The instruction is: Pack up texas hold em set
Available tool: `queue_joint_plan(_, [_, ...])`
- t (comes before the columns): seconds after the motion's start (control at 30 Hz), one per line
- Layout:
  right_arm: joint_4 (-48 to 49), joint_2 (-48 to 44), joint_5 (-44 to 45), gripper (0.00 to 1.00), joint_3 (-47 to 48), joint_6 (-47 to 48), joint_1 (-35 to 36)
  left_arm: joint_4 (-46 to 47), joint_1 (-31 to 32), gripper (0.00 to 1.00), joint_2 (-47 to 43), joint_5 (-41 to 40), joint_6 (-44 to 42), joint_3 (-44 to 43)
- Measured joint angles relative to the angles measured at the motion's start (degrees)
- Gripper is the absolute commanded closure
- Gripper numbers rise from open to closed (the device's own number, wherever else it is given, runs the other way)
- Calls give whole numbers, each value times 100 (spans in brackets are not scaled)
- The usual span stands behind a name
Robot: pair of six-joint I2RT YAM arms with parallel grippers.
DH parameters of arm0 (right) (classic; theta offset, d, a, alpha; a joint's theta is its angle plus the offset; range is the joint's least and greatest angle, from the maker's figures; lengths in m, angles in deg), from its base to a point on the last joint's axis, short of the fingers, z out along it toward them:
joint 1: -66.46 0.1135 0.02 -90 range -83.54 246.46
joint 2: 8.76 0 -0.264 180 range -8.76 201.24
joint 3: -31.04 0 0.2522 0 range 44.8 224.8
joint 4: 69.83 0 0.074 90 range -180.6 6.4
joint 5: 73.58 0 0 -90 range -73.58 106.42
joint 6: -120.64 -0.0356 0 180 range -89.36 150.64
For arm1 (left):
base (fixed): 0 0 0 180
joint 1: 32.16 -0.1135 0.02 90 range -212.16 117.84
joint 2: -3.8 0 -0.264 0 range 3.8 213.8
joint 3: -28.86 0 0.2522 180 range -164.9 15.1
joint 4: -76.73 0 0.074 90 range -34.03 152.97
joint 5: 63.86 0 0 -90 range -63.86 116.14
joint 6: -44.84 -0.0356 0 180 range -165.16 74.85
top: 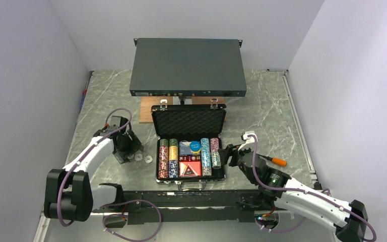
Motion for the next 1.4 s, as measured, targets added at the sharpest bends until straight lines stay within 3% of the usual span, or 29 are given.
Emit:
queue_joint_plan(0.2, [2,-2,0,32,0,0,0,-55,33,24,79,74,1003,247])
queue_joint_plan(0.5, [4,-28,0,32,0,0,0,-376,33,25,1266,192,1779,-400])
queue_joint_plan(0.83, [35,-33,-2,32,0,0,0,-671,35,38,1569,144,2170,-562])
queue_joint_plan(1.13, [37,-33,0,32,0,0,0,-894,42,39,1821,-11,2277,-734])
queue_joint_plan(1.4, [37,-20,0,32,0,0,0,-916,87,57,1980,-11,2258,-883])
